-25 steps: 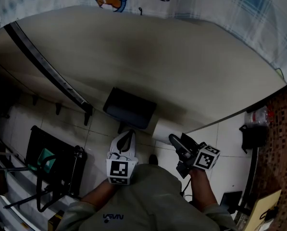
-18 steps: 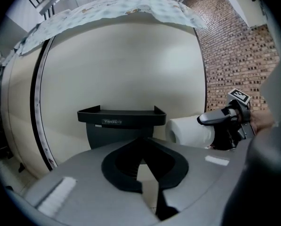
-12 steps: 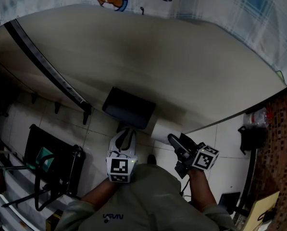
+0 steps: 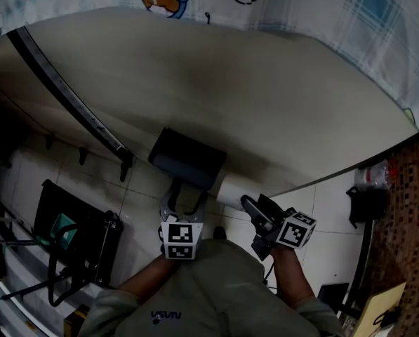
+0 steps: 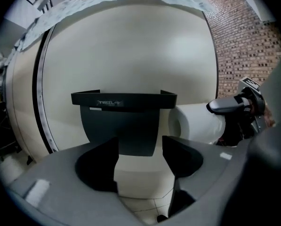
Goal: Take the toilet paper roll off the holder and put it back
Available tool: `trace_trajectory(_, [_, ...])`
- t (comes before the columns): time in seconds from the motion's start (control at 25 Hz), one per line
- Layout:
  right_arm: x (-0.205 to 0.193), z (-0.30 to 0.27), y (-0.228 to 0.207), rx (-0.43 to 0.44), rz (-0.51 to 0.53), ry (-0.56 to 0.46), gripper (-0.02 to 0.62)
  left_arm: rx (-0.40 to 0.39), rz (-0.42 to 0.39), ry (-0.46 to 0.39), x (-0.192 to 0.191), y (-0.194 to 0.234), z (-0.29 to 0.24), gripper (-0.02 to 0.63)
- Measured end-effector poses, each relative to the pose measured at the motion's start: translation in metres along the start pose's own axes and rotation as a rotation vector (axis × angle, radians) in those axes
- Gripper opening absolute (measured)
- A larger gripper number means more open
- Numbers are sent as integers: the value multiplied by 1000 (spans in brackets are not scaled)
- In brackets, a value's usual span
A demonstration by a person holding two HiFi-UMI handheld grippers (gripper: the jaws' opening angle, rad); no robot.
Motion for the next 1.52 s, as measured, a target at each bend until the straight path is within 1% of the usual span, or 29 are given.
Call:
trace_trajectory(0.32, [-1,-9,-2,4,-10,18,167,35,-3,10,-3,6,-3,279])
trace_trajectory(0.48, [0,-14,-1,-6,-20,23,167,33,-12,14,-3,6,0,279])
trace_trajectory(0.64, [0,-22,-1,20,-22,22,167,31,-23,14,-2,7,6,279])
trace_trajectory(0.84, [-4,-31,-2,32,-49,28,166,28,-38,14,-2,7,12,279])
trace_trajectory(1.52, [-22,-72,0,53,-102,67,164,15,-83,5,0,7,19,279])
Point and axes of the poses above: the fingertips, and each gripper's own axes: z backward along the fingers, y to its left, x out of its top, the point moved 8 cm from there along z, backward along the fingers, and after that the axes turned 10 degrees about -y, right-handed, at the moved point
